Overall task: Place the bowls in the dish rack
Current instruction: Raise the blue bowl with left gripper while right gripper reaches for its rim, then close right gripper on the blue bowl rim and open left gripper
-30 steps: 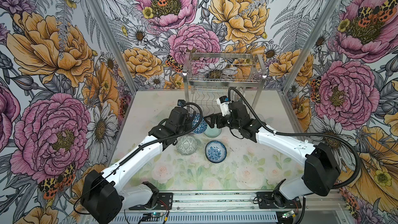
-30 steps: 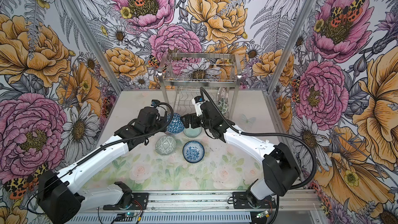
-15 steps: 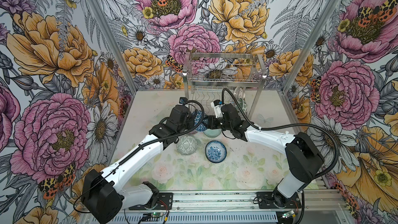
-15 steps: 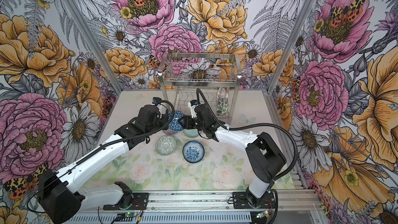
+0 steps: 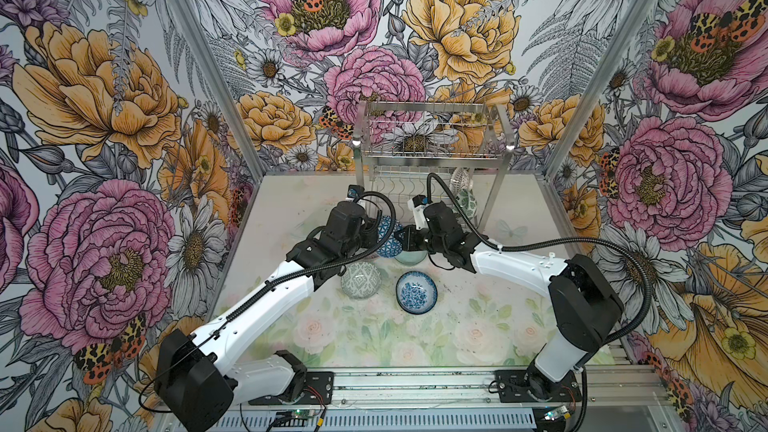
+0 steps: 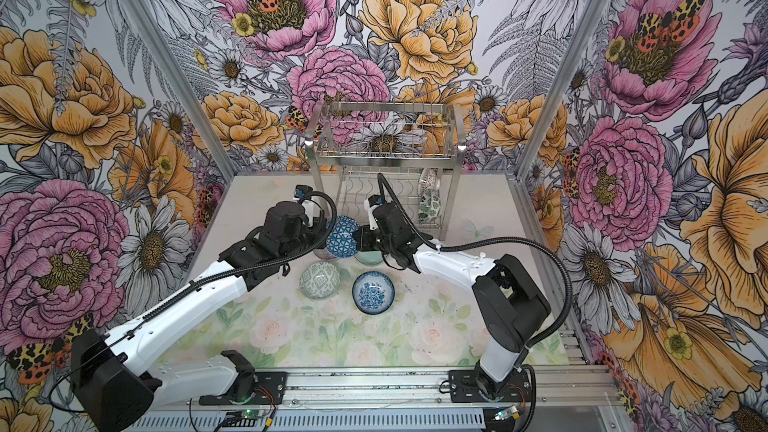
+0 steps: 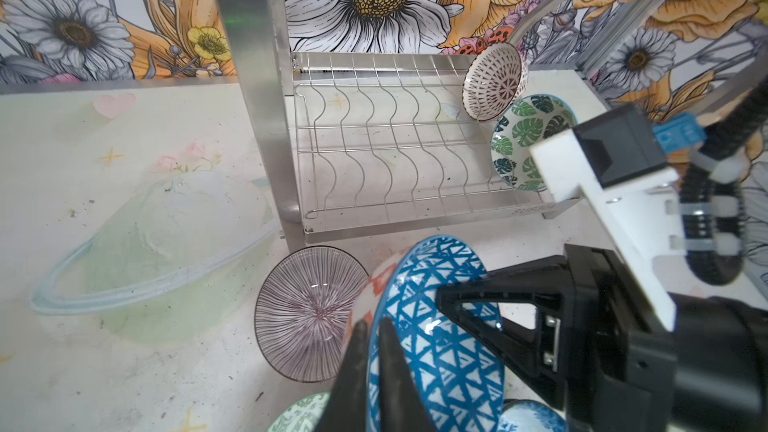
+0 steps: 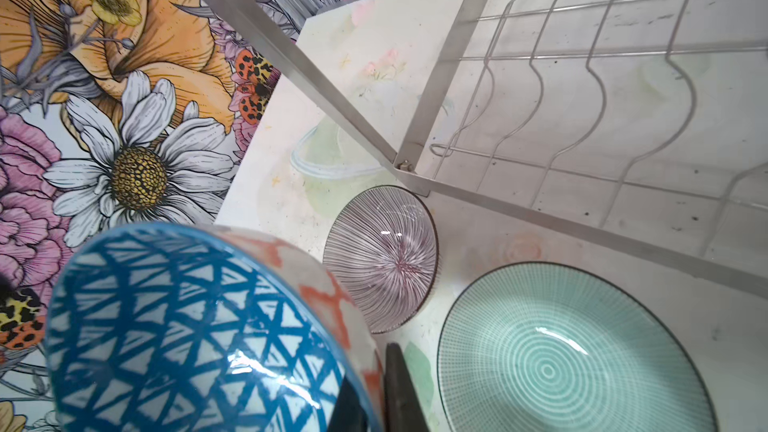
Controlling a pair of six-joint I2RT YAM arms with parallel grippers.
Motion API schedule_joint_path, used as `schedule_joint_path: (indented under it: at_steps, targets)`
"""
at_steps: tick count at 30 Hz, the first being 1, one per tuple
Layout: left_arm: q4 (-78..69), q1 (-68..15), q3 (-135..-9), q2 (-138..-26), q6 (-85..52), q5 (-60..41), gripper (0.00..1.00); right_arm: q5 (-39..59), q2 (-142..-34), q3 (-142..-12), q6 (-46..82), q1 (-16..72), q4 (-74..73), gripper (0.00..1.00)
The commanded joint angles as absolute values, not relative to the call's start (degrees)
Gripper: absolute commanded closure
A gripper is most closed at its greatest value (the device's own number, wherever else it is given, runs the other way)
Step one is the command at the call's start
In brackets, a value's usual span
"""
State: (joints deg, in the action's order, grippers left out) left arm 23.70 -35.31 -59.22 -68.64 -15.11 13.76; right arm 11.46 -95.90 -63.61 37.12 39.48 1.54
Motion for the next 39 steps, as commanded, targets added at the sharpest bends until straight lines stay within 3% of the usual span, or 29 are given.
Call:
schedule_joint_path:
  at_steps: [1, 11, 17, 29, 39]
  targets:
    - [22.30, -34.34, -57.73, -64.45, -13.52, 15.78, 0.02, 1.53, -90.22, -66.51, 31.07, 39.90, 5.10, 1.00]
    - [24.90, -24.48, -50.98, -57.96, -13.92, 16.66, 0.01, -46.34, -88.71, -69.95, 7.71, 42.19, 12.98, 1.00]
    - [22.07, -22.89, -48.32, -58.87, -14.42, 14.40, 0.01, -65.05, -97.98, -71.61, -11.82, 42.11, -4.09, 1.00]
    - [18.21, -21.87, -46.17, -58.71, -14.00, 8.82, 0.01, -72.78, -122.71, -86.89, -44.74, 37.60, -34.79, 1.00]
    - [18.21, -21.88, -46.06, -58.18, -13.83, 8.13, 0.01, -71.97, -137.34, -104.35, -51.74, 33.18, -33.18, 1.00]
